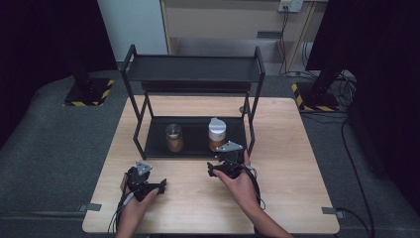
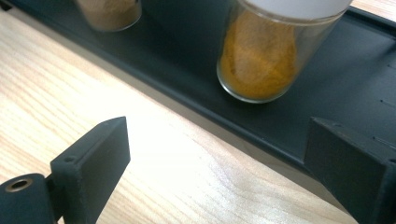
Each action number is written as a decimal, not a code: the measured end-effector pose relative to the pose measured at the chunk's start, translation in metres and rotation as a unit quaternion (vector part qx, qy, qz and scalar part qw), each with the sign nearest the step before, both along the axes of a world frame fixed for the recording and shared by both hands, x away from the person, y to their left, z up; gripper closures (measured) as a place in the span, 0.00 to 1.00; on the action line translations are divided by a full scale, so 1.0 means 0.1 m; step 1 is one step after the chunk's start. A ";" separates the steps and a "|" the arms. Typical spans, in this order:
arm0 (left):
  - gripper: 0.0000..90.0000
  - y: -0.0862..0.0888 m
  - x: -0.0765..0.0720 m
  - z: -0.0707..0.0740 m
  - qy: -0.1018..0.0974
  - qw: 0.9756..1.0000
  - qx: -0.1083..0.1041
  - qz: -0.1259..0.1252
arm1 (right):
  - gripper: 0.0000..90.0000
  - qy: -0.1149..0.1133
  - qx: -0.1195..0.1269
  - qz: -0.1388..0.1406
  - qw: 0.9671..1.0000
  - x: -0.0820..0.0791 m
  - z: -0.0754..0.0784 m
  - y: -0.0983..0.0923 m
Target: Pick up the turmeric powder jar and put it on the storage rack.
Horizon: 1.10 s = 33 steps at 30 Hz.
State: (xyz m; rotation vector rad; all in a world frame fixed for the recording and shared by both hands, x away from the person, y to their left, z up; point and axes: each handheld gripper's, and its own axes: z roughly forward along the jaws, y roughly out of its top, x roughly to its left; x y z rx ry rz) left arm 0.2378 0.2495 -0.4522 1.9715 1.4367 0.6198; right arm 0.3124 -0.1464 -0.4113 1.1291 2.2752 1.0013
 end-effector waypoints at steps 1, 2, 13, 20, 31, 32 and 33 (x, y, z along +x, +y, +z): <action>0.00 0.00 0.00 0.00 0.000 1.000 0.000 0.000 | 0.09 0.000 0.001 0.003 1.000 0.00 -0.01 -0.01; 0.00 0.00 0.00 0.00 0.000 1.000 0.000 0.000 | 0.09 0.001 0.000 0.005 1.000 0.00 -0.01 -0.02; 0.00 0.00 0.00 0.00 0.000 1.000 0.000 0.000 | 0.09 -0.001 0.002 0.016 1.000 -0.06 -0.03 -0.07; 0.00 0.00 0.00 0.00 0.000 1.000 0.000 0.000 | 0.09 -0.002 -0.001 0.015 1.000 -0.13 -0.07 -0.09; 0.00 0.00 0.01 0.00 0.000 1.000 0.000 -0.001 | 0.09 0.001 -0.008 0.009 1.000 -0.21 -0.14 -0.14; 0.00 0.00 0.01 0.00 0.000 1.000 0.000 -0.001 | 0.09 0.001 -0.009 0.009 1.000 -0.22 -0.14 -0.14; 0.00 0.00 0.01 0.00 0.000 1.000 0.000 -0.001 | 0.09 0.000 -0.009 0.009 1.000 -0.23 -0.14 -0.14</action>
